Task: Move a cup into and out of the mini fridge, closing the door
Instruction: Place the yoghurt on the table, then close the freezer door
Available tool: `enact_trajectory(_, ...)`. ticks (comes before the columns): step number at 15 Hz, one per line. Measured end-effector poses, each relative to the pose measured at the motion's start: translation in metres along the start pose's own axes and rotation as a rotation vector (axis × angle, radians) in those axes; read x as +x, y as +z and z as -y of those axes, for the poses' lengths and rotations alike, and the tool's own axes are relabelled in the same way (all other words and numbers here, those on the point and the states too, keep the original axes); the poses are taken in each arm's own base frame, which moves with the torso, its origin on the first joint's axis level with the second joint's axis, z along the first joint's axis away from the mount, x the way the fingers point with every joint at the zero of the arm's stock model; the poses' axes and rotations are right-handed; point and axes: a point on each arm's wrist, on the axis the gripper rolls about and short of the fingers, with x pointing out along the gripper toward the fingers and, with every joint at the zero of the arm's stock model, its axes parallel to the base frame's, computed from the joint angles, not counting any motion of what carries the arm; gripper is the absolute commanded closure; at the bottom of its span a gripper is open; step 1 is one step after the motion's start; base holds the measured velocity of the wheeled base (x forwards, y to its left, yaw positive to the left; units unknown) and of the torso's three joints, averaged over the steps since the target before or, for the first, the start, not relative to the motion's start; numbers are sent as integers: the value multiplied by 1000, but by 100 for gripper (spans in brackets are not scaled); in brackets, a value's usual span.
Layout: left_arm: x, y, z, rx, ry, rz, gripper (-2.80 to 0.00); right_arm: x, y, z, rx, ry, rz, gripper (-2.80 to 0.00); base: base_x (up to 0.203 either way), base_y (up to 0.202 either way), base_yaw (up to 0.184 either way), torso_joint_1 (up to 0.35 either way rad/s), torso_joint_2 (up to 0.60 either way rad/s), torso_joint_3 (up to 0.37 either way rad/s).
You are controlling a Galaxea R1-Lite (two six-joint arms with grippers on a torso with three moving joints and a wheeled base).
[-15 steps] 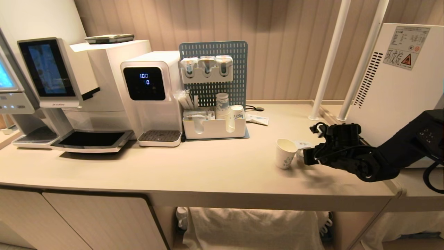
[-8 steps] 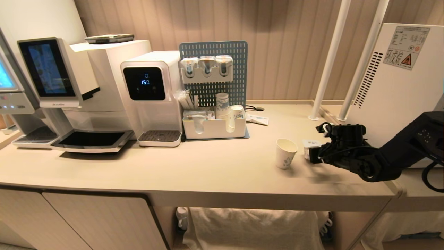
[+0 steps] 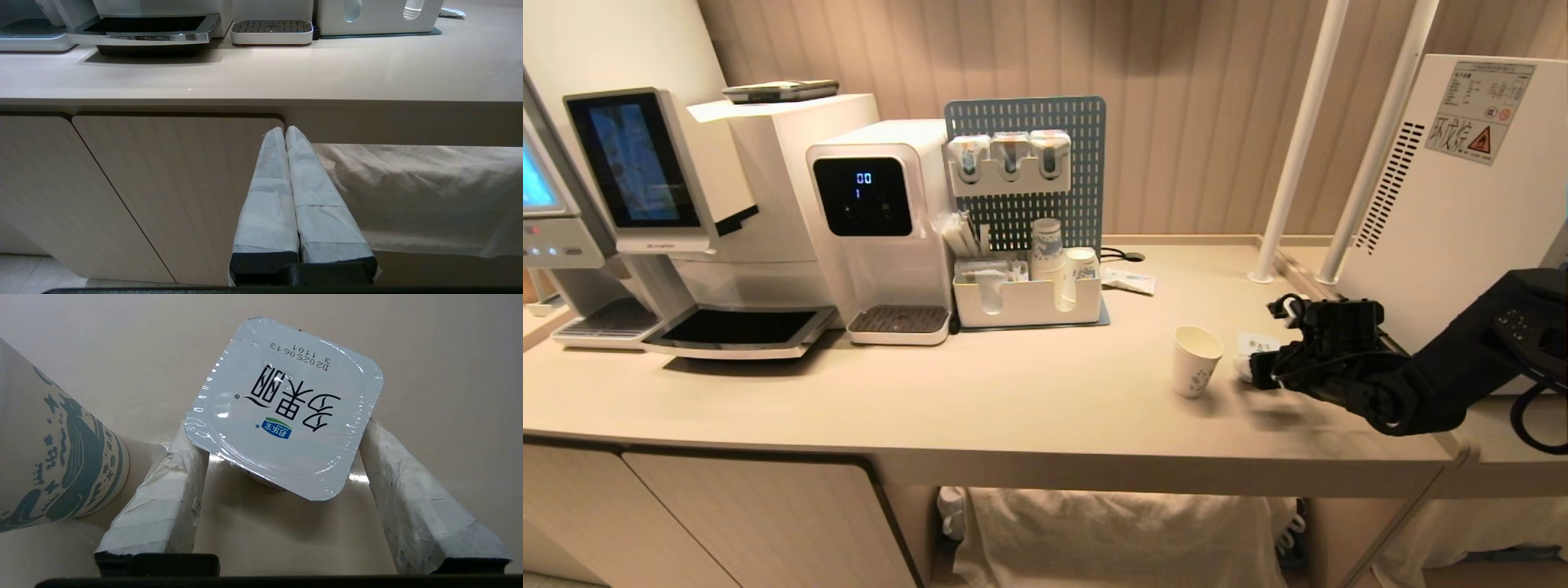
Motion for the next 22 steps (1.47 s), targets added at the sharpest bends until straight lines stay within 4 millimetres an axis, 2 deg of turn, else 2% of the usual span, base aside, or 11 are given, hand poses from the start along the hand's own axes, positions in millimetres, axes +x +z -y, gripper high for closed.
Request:
enact_trajectory(5,0,0,0,0,0,0,0,-19,18,1,1,9,40,-280,0,0,0,0,0,0)
enact_trajectory(6,0,0,0,0,0,0,0,-26,20,2,1,13,41,0,0,0,0,0,0,0)
enact_trajectory(9,0,0,0,0,0,0,0,-52,28,4,-1,55,49,0,0,0,0,0,0,0)
enact_trajectory(13,0,0,0,0,0,0,0,-104,45,7,-25,60,35,0,0,0,0,0,0,0)
enact_trajectory(19,0,0,0,0,0,0,0,-204,67,9,-59,22,-11,0,0,0,0,0,0,0)
enact_trajectory(21,0,0,0,0,0,0,0,-243,68,8,-62,-4,-13,0,0,0,0,0,0,0)
enact_trajectory(22,0,0,0,0,0,0,0,-265,63,7,-62,-8,-32,0,0,0,0,0,0,0)
